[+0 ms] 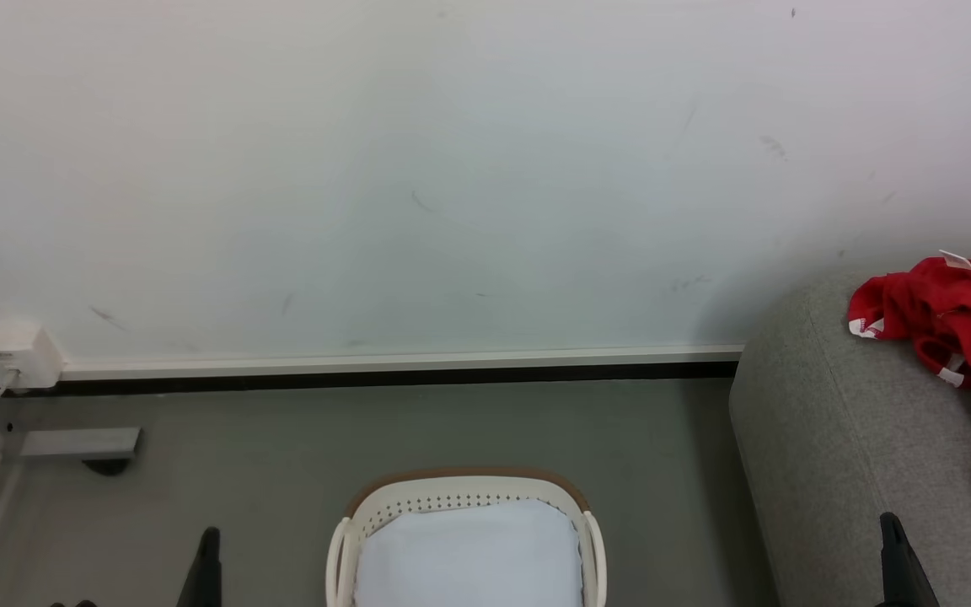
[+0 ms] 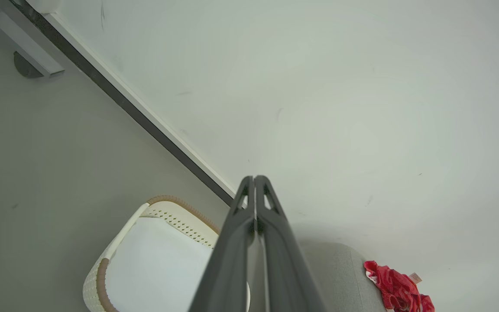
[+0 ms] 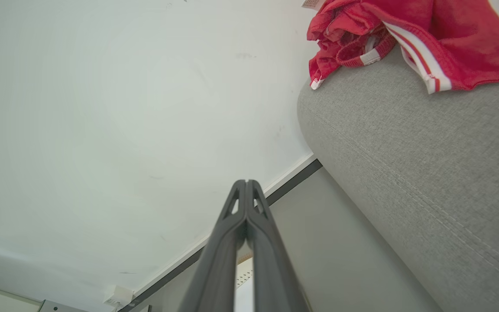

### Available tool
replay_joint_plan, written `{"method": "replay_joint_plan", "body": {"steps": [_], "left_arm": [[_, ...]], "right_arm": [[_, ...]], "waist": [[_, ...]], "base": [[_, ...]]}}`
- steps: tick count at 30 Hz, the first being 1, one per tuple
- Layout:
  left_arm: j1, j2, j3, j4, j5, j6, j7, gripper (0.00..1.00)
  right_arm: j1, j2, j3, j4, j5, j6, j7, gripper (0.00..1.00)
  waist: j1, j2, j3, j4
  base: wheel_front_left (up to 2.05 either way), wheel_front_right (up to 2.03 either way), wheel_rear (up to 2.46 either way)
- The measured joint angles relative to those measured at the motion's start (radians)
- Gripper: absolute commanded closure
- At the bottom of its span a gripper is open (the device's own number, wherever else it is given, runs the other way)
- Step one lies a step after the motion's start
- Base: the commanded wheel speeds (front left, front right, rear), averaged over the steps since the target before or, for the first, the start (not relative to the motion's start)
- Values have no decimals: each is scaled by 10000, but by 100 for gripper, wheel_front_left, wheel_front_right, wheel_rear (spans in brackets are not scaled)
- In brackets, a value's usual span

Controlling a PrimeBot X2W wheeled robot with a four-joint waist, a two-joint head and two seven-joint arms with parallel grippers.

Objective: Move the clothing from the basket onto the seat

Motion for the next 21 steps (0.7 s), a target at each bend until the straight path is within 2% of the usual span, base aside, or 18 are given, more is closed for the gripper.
{"method": "replay_joint_plan", "body": {"steps": [21], "left_arm": [[-352,-2,82,-107,-2366,-35,614,100]], "right_arm": [[-278,-23,-174,-249,2468,0,616,100]], "waist": [[0,0,120,-24]], "base": [[0,0,0]]}}
